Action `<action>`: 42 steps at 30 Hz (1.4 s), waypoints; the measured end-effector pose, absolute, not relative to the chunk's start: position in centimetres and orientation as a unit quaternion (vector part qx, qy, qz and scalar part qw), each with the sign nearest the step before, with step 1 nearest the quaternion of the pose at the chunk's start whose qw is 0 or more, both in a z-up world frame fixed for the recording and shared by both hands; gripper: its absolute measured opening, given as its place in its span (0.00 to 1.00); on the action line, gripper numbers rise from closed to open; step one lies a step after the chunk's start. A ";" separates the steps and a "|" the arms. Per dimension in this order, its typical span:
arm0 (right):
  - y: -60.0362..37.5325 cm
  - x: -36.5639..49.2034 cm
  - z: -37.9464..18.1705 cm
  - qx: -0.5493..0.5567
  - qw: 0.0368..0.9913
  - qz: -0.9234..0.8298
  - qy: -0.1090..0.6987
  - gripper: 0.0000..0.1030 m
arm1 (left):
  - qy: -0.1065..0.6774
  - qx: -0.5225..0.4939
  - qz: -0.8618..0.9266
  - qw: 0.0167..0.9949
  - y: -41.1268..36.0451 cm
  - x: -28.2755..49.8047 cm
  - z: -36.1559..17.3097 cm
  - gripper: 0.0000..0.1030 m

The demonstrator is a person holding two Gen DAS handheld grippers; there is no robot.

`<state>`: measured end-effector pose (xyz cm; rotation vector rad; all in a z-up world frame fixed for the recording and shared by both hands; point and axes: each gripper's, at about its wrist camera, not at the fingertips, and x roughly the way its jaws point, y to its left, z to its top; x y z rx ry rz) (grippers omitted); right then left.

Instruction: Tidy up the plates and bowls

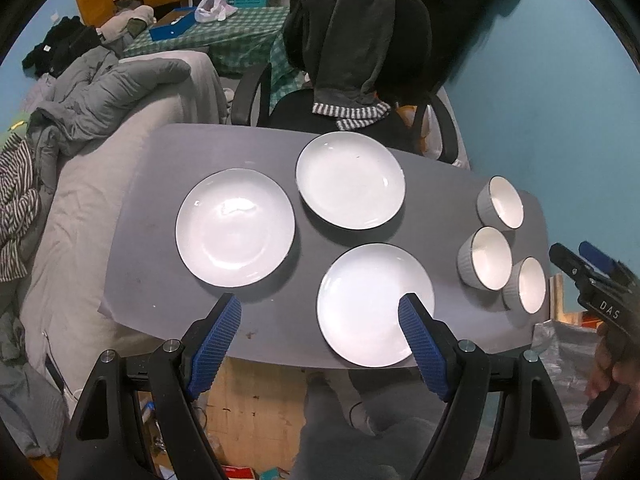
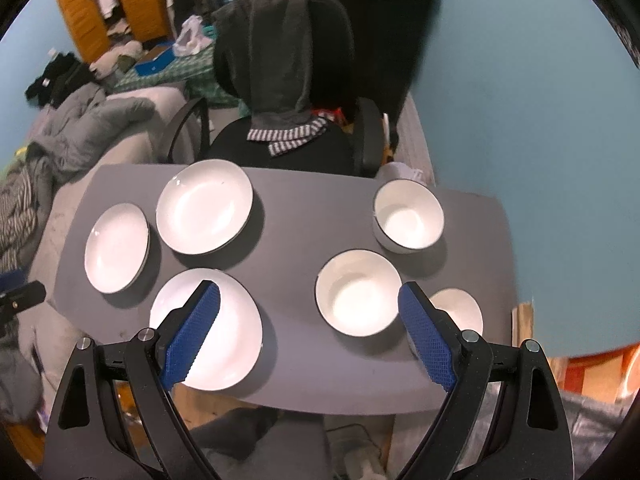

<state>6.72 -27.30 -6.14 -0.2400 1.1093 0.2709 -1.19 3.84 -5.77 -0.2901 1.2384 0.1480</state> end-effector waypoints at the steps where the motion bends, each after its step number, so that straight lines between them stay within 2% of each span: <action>1: -27.0 6.8 -6.4 -0.120 0.833 0.132 0.523 0.87 | 0.579 -0.134 0.069 0.801 3.9 -1.2 -6.0 0.80; 24: -22.8 9.9 -16.4 -0.153 0.783 0.187 0.573 0.87 | 0.621 -0.170 0.051 0.764 4.8 -1.1 -15.7 0.80; 36: -23.0 10.3 -22.5 -0.166 0.735 0.198 0.627 0.87 | 0.650 -0.147 0.038 0.744 2.6 0.3 -20.5 0.80; 42: -23.1 10.2 -23.9 -0.163 0.721 0.203 0.642 0.82 | 0.666 -0.159 0.035 0.728 2.2 0.8 -22.7 0.80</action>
